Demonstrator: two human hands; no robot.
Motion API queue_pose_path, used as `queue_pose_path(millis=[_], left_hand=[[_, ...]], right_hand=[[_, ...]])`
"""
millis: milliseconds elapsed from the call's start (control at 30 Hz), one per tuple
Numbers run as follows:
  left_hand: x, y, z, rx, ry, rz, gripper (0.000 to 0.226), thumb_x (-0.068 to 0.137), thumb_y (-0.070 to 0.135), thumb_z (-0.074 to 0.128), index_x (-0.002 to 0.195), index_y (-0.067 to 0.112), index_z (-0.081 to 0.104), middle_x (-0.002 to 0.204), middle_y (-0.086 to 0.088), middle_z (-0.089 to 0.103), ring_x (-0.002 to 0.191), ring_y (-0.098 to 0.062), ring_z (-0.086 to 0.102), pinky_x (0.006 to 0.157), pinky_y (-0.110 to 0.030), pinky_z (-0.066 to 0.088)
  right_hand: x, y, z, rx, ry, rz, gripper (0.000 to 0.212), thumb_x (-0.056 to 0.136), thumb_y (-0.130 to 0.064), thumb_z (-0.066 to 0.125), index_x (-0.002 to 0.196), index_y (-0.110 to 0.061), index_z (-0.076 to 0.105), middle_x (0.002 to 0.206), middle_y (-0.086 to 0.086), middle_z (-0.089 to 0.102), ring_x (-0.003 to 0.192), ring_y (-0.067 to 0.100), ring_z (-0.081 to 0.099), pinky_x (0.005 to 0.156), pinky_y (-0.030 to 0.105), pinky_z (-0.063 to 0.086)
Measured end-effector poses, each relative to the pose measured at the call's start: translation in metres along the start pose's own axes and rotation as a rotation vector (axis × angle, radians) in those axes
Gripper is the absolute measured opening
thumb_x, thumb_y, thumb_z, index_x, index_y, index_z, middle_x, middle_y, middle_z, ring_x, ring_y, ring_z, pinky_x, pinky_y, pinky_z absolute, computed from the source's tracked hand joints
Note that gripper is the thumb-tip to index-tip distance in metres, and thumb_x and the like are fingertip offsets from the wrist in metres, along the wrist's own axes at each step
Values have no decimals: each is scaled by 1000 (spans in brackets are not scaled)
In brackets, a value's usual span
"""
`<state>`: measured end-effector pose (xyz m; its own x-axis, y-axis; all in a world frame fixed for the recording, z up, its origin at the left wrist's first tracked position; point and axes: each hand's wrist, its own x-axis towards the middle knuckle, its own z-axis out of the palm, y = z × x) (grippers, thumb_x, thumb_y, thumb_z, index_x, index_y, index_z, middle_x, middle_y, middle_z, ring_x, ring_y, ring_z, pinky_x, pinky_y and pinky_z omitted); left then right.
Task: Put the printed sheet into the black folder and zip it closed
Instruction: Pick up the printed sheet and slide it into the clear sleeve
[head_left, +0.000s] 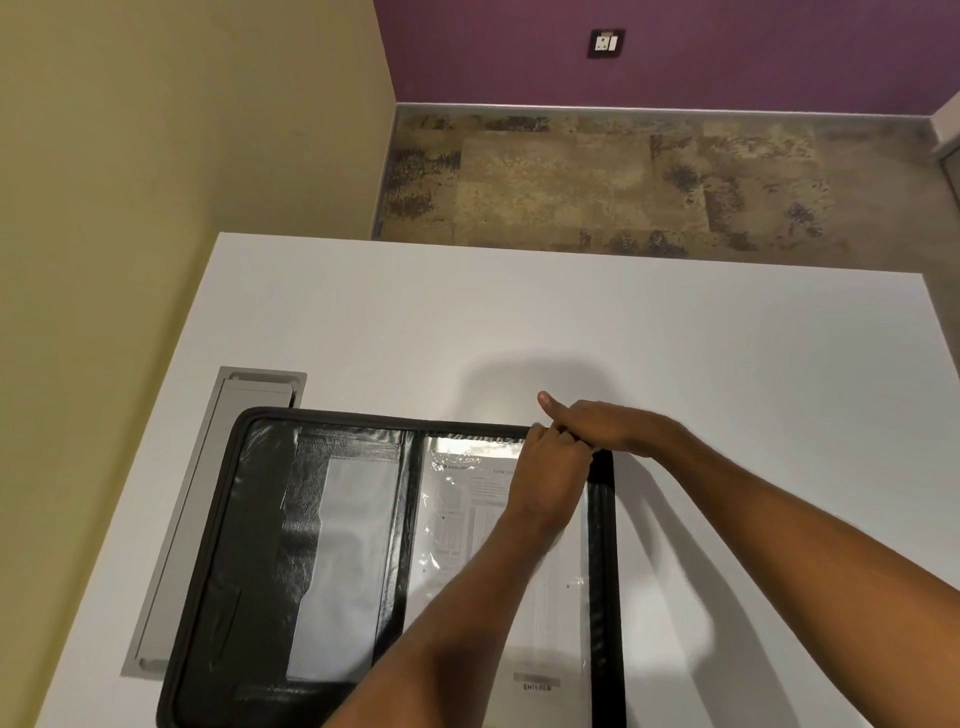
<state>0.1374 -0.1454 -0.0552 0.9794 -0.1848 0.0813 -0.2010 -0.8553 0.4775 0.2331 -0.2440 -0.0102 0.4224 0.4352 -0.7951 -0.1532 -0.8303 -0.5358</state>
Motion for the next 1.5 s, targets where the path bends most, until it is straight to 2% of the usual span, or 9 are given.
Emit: queue_pose_path(millis=[133, 300, 467, 533, 733, 933, 1133, 1300, 1500], left_hand=[[2, -10, -15, -123, -127, -26, 16, 94, 14, 57, 104, 16, 70, 100, -3, 72, 91, -25, 64, 86, -42, 43], [8, -33, -32, -192, -279, 27, 36, 91, 10, 56, 121, 23, 69, 111, 1, 75, 99, -24, 67, 91, -44, 46], [12, -43, -39, -424, -331, -37, 41, 88, -6, 56, 122, 14, 67, 101, -7, 73, 89, -23, 66, 80, -36, 52], [15, -42, -42, -473, -318, -69, 42, 85, -8, 56, 119, 14, 65, 97, -4, 70, 85, -19, 63, 76, -35, 51], [14, -41, -44, -552, -269, -143, 29, 85, 0, 70, 109, 14, 61, 104, -6, 62, 91, -24, 62, 78, -41, 55], [9, -48, -45, -568, -235, -194, 32, 84, -6, 68, 110, 11, 60, 105, -7, 61, 80, -22, 62, 71, -33, 53], [4, -68, -49, -429, -345, -208, 38, 86, 10, 77, 120, 17, 61, 89, 2, 70, 72, -13, 59, 73, -33, 52], [-8, -98, -65, -199, -400, -123, 25, 93, 29, 71, 115, 18, 65, 84, 2, 71, 71, -14, 62, 72, -34, 55], [-14, -133, -88, 63, -464, -34, 11, 96, 21, 61, 94, 24, 71, 91, 8, 73, 80, -14, 65, 75, -35, 54]], right_hand=[[-12, 13, 1, 180, 43, -46, 78, 100, -71, 21, 97, -18, 78, 99, -3, 79, 99, 15, 72, 98, 30, 48], [-14, 29, 6, 195, 117, -113, 43, 94, -39, 34, 84, -2, 56, 81, 6, 56, 76, 19, 47, 81, 42, 40], [-21, 23, 10, 265, 210, -205, 28, 98, -12, 43, 102, -12, 71, 98, 0, 73, 84, 6, 64, 79, 22, 49], [-21, 24, 11, 262, 232, -260, 23, 93, -4, 51, 104, -13, 68, 100, 5, 72, 85, 8, 64, 81, 29, 51], [-19, 31, 13, 136, 187, -321, 20, 84, -11, 67, 103, -16, 66, 96, 12, 70, 80, 17, 61, 79, 42, 54], [-10, 31, 14, -97, 97, -281, 7, 81, -11, 71, 85, -15, 68, 77, 4, 67, 68, 8, 56, 72, 32, 46], [-5, 35, 19, -289, 250, -250, 42, 85, -12, 69, 56, -36, 50, 61, -11, 55, 57, 8, 48, 63, 30, 41], [-9, 48, 22, -300, 294, -270, 13, 89, -22, 71, 76, -24, 71, 81, -5, 69, 76, 17, 64, 71, 37, 52], [-11, 54, 24, -263, 326, -314, 13, 96, -25, 67, 87, -18, 74, 86, -5, 71, 81, 13, 63, 74, 32, 49]])
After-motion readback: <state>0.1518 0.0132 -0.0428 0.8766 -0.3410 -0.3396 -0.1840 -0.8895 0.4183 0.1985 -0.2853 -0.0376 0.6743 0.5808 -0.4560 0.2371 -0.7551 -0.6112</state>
